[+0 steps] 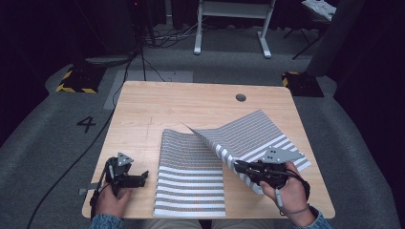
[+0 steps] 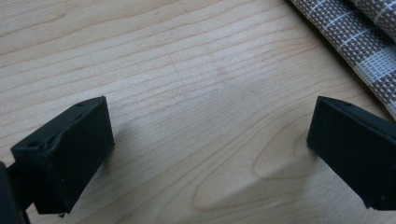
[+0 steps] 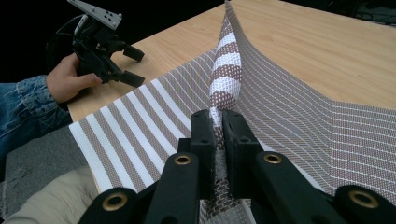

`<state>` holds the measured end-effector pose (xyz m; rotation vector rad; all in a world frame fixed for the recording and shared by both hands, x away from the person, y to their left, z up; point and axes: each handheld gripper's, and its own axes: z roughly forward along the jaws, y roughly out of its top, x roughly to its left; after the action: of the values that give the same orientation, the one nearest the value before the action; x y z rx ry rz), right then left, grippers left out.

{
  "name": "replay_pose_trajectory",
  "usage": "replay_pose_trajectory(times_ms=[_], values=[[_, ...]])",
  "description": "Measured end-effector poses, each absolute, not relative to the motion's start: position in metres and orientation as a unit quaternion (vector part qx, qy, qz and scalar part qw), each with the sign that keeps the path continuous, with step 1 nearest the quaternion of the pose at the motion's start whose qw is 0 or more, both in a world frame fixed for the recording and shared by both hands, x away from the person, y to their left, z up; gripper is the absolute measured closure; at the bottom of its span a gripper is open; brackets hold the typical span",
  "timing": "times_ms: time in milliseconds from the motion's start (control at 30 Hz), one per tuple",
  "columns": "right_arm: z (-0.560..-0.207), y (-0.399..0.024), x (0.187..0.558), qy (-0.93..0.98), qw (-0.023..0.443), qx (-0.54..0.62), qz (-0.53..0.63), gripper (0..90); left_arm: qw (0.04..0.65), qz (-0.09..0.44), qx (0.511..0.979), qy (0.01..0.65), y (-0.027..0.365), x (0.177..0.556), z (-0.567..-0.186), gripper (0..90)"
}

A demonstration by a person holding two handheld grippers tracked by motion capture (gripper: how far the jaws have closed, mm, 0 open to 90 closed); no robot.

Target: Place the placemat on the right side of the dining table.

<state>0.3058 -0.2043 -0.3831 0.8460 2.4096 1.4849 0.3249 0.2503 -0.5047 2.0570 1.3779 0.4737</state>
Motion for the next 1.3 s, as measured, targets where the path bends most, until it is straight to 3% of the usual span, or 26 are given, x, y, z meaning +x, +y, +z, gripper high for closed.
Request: replay_pose_trajectory(times_ms=[233, 267, 367, 400, 433, 467, 700, 900, 1300], values=[[-0.4, -0.2, 0.304, 0.814, 0.073, 0.294, 0.496, 82.6, 0.304, 0.183, 0.776, 0.521, 0.25, 0.326, -0.505, 0.4], [-0.403, -0.198, 0.303, 0.816, 0.067, 0.294, 0.493, 78.5, 0.304, 0.182, 0.776, 0.521, 0.25, 0.326, -0.505, 0.4], [-0.413, -0.19, 0.302, 0.818, 0.028, 0.286, 0.498, 53.3, 0.304, 0.18, 0.778, 0.52, 0.25, 0.326, -0.505, 0.4], [-0.413, -0.19, 0.302, 0.818, 0.028, 0.286, 0.498, 53.3, 0.304, 0.18, 0.778, 0.52, 0.25, 0.326, -0.505, 0.4], [-0.415, -0.185, 0.3, 0.809, -0.002, 0.271, 0.521, 43.5, 0.304, 0.18, 0.778, 0.52, 0.25, 0.326, -0.505, 0.4], [-0.415, -0.186, 0.3, 0.804, -0.005, 0.272, 0.529, 41.4, 0.303, 0.18, 0.778, 0.521, 0.25, 0.326, -0.505, 0.4], [-0.411, -0.223, 0.317, 0.782, 0.087, 0.347, 0.511, 38.2, 0.304, 0.18, 0.777, 0.521, 0.25, 0.325, -0.505, 0.4], [-0.428, -0.272, 0.334, 0.769, 0.158, 0.434, 0.442, 36.7, 0.304, 0.18, 0.777, 0.521, 0.25, 0.326, -0.505, 0.4], [-0.469, -0.352, 0.354, 0.735, 0.213, 0.545, 0.342, 34.4, 0.304, 0.18, 0.777, 0.521, 0.25, 0.326, -0.505, 0.4]])
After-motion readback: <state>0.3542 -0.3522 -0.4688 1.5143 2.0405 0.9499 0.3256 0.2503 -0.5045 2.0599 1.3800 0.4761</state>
